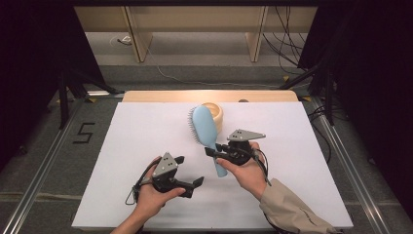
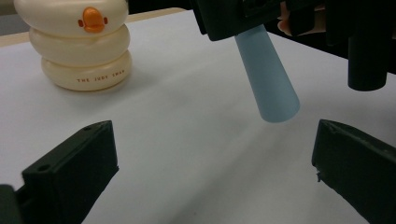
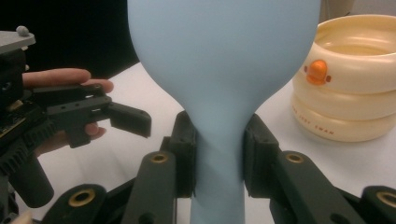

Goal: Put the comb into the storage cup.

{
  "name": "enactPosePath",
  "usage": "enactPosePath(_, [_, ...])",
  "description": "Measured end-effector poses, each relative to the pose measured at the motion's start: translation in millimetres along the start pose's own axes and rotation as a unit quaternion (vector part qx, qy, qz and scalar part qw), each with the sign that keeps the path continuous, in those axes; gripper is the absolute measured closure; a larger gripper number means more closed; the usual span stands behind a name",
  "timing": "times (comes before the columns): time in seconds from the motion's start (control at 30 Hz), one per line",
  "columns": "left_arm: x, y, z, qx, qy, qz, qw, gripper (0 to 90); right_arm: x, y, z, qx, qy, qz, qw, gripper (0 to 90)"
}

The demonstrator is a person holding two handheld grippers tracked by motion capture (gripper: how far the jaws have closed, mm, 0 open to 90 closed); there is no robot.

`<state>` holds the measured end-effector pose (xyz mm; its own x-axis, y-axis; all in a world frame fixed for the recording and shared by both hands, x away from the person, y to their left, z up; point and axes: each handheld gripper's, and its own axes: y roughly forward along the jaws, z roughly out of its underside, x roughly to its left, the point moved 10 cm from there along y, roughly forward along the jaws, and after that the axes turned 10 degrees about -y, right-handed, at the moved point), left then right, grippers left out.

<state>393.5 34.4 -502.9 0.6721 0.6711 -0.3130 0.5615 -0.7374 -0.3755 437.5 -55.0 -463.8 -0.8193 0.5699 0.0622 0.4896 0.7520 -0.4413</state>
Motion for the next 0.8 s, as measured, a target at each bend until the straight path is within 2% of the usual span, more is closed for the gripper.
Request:
enactPosePath(0.3, [-10.0, 13.0, -2.6, 0.004, 0.0, 0.012, 0.9999, 0.0, 3.7, 2.3, 0.8, 0.001, 0.0, -0.002, 1.0, 70.2])
enactPosePath(0.4, [-13.2, 16.3, -3.1, 0.004, -0.006, 0.017, 0.9998, 0.0, 4.5, 2.6, 0.8, 0.001, 0.0, -0.001, 1.0, 70.2])
enactPosePath(0.8, [-13.5, 25.1, -7.6, -0.002, -0.021, 0.021, 0.9996, 1.3, 8.1, 6.4, 2.7, 0.002, 0.002, -0.003, 1.0, 70.2])
